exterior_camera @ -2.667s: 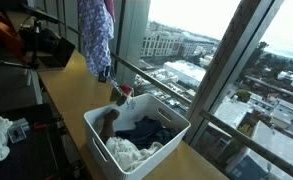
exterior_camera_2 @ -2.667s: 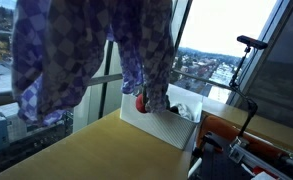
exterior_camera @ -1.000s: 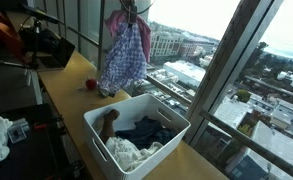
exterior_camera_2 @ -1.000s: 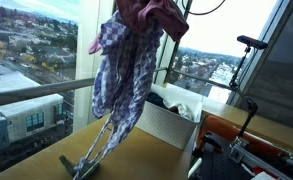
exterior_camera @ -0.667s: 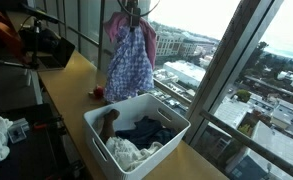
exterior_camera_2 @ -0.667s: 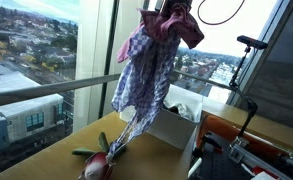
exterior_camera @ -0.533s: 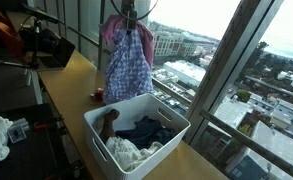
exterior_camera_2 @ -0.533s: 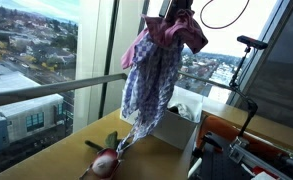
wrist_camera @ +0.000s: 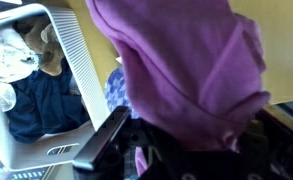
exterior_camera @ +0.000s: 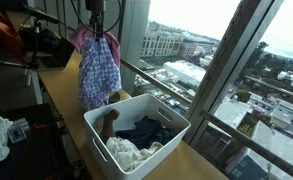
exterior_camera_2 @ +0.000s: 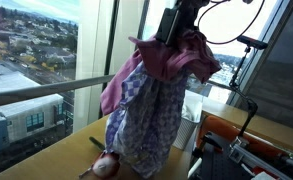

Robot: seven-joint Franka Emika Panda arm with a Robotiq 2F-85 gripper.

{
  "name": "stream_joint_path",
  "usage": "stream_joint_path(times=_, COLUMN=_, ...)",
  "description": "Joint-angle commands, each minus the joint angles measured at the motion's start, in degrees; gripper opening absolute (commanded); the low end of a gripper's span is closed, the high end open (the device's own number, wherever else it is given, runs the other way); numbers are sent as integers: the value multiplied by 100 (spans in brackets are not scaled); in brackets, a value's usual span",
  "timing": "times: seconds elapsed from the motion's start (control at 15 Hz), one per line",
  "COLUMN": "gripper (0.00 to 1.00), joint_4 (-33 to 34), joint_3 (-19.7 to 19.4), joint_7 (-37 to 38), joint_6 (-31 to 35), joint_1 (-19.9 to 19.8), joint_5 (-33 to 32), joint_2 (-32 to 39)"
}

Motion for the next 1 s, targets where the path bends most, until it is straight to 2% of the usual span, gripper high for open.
stream_joint_path(times=0.0, gripper=0, joint_4=-223, joint_3=67, joint_7=143, joint_6=529, joint_1=228, joint_5=26, joint_2=352)
stream_joint_path(times=0.4, gripper=0, joint_4=-497, joint_3=-118, joint_7=-2, joint_6=1564, joint_1=333, joint_5=119, joint_2=1215)
stream_joint_path(times=0.67, gripper=0, joint_4=-266, joint_3=-171, joint_7=127, joint_6=2184, joint_1=575, joint_5=7, joint_2=2202)
stream_joint_path(times=0.87, gripper=0, joint_4=-23, joint_3=-369, joint_7=238, joint_6=2524, joint_1=877, joint_5=-139, joint_2=2983)
stream_joint_path(times=0.93, gripper=25, joint_4=63, joint_3=-455, joint_7=213, joint_6=2548, joint_1=941, joint_5=-101, joint_2=3153)
